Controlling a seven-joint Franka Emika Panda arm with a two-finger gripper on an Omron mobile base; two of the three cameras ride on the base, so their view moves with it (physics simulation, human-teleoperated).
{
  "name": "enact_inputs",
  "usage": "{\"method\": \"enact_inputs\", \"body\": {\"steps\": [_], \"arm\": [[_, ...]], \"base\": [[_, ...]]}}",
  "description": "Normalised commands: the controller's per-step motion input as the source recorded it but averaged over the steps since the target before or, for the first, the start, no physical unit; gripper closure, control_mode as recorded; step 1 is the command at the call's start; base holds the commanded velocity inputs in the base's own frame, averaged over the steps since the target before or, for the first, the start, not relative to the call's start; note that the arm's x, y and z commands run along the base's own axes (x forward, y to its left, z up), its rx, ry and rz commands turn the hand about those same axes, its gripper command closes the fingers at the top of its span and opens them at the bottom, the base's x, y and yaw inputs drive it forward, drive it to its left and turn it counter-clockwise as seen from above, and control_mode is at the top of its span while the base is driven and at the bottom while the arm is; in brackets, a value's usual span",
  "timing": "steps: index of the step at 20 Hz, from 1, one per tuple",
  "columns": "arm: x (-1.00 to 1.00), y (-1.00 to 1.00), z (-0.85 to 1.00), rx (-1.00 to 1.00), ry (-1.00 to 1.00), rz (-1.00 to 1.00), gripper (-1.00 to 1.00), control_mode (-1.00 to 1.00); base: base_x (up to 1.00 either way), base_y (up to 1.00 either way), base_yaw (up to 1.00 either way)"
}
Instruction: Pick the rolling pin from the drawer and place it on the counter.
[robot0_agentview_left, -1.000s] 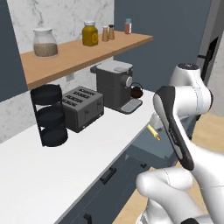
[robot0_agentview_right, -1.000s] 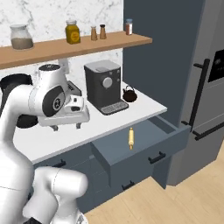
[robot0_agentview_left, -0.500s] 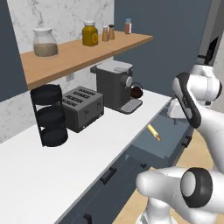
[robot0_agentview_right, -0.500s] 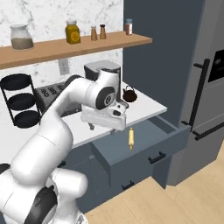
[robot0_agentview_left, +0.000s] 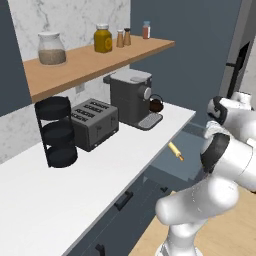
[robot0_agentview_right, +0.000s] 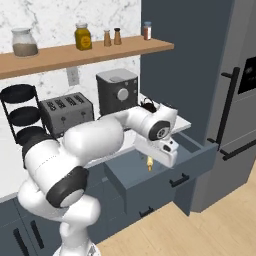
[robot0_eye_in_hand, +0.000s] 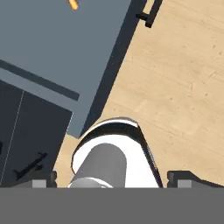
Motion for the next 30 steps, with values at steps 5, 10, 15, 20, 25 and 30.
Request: {"method": "enact_inputs", "body": {"steps": [5, 10, 15, 20, 25, 30], "arm": [[0.77, -0.47, -0.71, -0.02, 0.0, -0.25, -1.0, -1.0], [0.62, 0.06, -0.35, -0.01, 0.09, -0.03, -1.0, -1.0], [0.39, -0.01, -0.61, -0.13, 0.17, 0.0, -1.0, -1.0], [0.41, 0.0, -0.44, -0.06, 0.07, 0.0, -1.0, -1.0], [0.56, -0.02, -0.36, 0.0, 0.0, 0.0, -1.0, -1.0], [0.3, -0.32, -0.53, -0.04, 0.07, 0.0, -1.0, -1.0]], "base": [[0.0, 0.0, 0.0], [0.0, 0.0, 0.0], [0.0, 0.0, 0.0], [0.0, 0.0, 0.0], [0.0, 0.0, 0.0], [0.0, 0.0, 0.0]]}}
